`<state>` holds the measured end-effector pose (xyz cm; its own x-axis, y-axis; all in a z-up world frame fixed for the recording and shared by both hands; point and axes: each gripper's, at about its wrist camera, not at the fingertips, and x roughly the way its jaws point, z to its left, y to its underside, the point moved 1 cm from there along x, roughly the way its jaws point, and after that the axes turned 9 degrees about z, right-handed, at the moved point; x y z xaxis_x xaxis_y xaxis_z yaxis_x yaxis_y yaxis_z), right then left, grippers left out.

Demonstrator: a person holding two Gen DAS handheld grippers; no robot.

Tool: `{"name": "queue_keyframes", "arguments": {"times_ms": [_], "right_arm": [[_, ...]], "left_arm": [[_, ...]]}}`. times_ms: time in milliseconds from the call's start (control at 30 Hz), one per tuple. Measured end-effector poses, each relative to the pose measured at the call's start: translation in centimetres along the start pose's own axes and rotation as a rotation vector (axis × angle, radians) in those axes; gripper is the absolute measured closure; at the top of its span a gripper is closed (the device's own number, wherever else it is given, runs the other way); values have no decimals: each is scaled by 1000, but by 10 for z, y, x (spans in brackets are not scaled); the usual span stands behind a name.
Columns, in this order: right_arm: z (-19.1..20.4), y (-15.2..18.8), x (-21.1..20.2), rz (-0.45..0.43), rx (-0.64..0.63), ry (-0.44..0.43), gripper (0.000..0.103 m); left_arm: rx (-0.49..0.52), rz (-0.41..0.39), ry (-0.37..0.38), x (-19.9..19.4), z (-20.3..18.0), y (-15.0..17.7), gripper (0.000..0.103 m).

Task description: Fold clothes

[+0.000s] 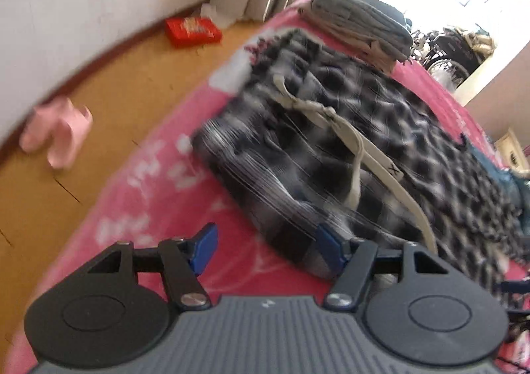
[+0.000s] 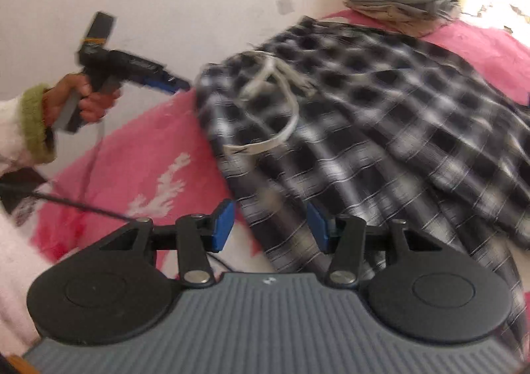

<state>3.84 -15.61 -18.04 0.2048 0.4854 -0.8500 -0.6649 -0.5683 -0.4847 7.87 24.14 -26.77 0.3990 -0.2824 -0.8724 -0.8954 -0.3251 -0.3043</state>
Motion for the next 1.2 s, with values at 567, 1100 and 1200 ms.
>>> {"name": "queue_keyframes", "arguments": {"times_ms": [567,1100,1200], "right_arm": [[64,58,36,218,-167,-81,79],[57,52,25,100,-307,109,103],[55,45,10,84,-254,38,103]], "left_arm": [[-171,16,53,21,6,0,96],[-272,20,75,0,4,4,97],[-280,35,85,-9,7,2,97]]}}
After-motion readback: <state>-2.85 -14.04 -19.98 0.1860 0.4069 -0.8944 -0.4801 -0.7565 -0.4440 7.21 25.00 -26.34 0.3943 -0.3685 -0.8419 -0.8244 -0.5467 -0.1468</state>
